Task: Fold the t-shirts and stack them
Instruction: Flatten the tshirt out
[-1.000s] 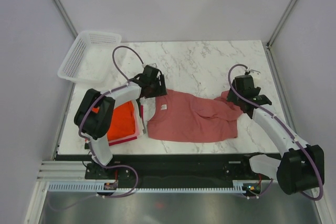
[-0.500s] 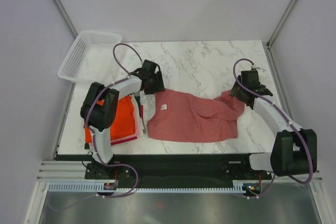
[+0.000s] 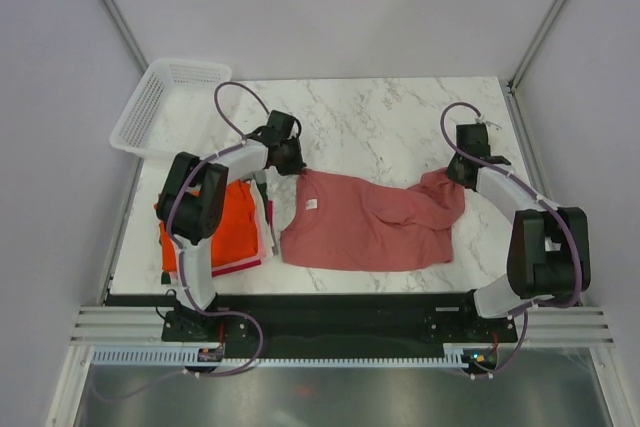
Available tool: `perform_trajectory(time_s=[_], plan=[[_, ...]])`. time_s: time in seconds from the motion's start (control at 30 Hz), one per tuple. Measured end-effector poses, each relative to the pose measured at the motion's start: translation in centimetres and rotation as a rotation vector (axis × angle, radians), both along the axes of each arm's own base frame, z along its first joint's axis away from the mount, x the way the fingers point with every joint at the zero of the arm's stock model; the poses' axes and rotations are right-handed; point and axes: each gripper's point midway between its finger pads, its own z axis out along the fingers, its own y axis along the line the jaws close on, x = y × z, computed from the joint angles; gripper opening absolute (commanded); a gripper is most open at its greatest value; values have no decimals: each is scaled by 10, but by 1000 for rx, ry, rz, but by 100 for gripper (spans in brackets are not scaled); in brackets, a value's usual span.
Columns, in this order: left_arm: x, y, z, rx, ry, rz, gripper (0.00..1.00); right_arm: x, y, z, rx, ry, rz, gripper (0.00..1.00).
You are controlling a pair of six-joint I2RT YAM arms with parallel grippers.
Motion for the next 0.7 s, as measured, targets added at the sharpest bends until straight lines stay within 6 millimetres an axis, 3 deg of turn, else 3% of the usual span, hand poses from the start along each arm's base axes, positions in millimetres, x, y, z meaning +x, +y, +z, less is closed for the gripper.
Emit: perform_trajectory(time_s=[0.03,0.07,0.23,0.33,0.53,0.7], plan=[[-1,-1,0,-3,0,-10,2,0,1,-2,6,3,-3,4],[-1,-2,1,-7,-1,-14,2,0,1,-3,7,7,1,0],[-10,1,5,-3,-8,-13,2,6,1,10,19,-23,-10,0],[-24,5,19,-2,-24,-16,2,14,-6,39,35,-92,-36,0],[-32,4,101,-86,-179,-3,2,36,-33,127,92,-292,-117,0],[-20,8,188,-145,-325,21,2,34,-58,196,135,-440,-174,0]])
